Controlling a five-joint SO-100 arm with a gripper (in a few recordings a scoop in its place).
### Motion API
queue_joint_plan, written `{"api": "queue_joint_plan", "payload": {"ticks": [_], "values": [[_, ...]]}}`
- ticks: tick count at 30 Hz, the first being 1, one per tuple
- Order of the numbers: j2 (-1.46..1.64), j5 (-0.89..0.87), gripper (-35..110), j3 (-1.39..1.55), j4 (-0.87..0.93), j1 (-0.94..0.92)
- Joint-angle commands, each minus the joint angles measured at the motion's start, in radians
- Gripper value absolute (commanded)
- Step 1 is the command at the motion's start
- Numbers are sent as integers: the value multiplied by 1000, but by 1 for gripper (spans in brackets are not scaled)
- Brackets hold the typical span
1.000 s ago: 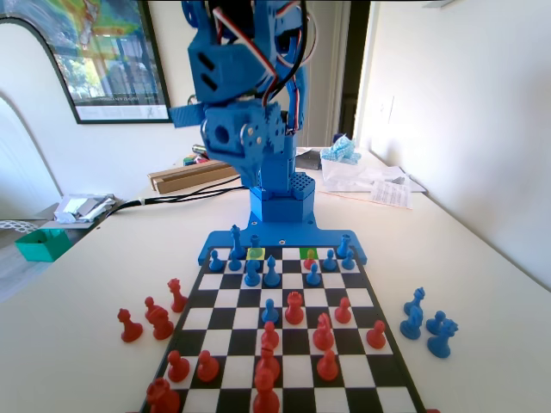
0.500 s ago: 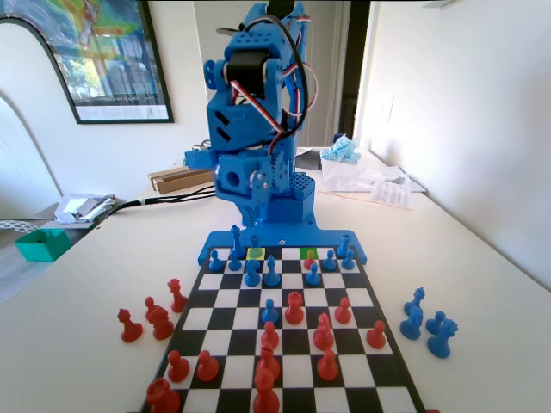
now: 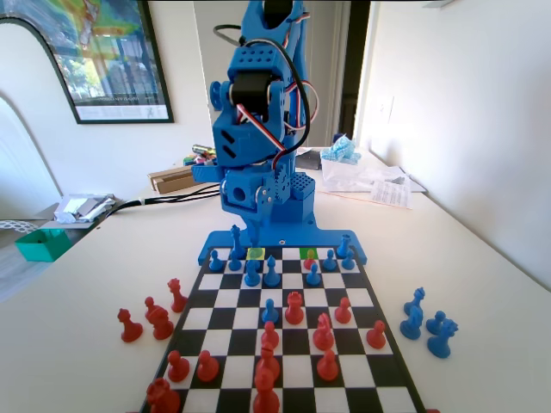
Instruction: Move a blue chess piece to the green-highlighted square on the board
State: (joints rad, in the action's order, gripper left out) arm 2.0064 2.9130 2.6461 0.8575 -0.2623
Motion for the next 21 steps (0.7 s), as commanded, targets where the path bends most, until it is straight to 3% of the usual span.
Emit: {"api": "queue_joint_plan", "payload": {"ticks": [1, 21], "values": [[3, 135, 13, 12, -25, -17], [-17, 163, 13, 144, -195, -34]]}}
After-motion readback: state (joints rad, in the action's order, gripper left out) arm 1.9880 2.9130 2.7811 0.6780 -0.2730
